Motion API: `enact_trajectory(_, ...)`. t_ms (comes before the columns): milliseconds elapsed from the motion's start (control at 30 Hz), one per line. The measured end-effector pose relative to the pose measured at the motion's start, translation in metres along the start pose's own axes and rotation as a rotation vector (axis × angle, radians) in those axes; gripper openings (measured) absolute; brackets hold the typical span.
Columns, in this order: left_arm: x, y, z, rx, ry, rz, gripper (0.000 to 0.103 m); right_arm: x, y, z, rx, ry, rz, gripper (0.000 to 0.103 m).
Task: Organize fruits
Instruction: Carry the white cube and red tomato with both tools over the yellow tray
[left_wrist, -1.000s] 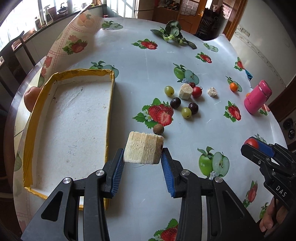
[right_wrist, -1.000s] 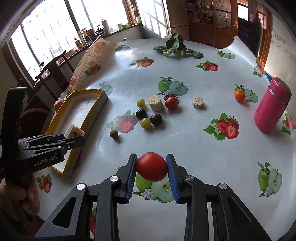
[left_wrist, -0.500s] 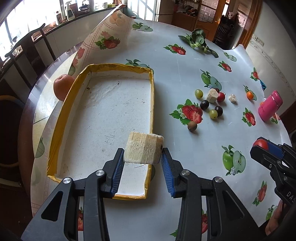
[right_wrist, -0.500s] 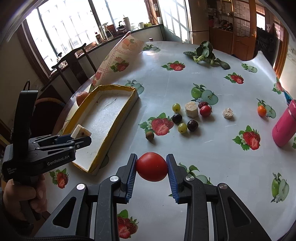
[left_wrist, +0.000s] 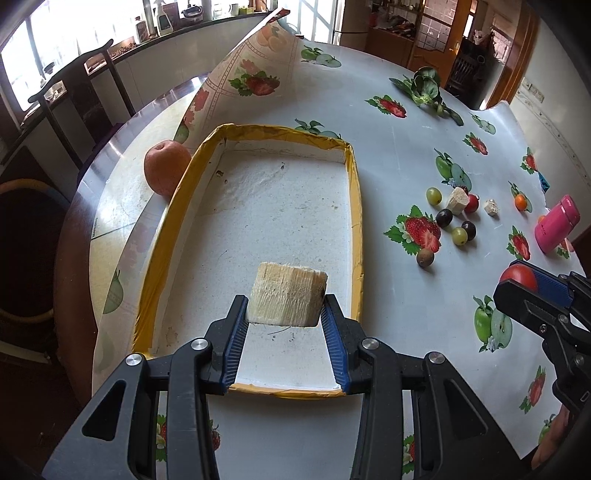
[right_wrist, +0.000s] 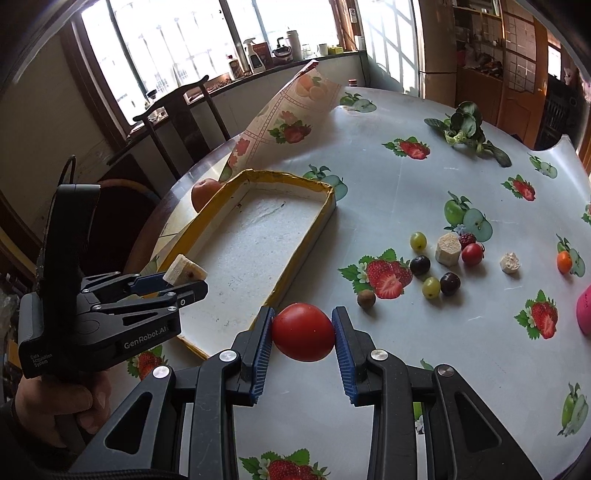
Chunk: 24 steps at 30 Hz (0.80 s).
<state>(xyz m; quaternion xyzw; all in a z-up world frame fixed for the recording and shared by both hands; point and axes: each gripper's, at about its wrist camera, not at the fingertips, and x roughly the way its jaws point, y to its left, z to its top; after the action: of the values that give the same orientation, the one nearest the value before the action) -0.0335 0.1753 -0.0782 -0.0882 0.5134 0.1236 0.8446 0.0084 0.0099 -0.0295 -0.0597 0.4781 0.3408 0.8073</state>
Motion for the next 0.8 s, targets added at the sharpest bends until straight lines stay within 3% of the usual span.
enact_trajectory(800,0.021,0.032,-0.011,-0.036,0.05,0.01,0.038,0.041,0.038,0.031,-0.039,0.014,0.067,0.033)
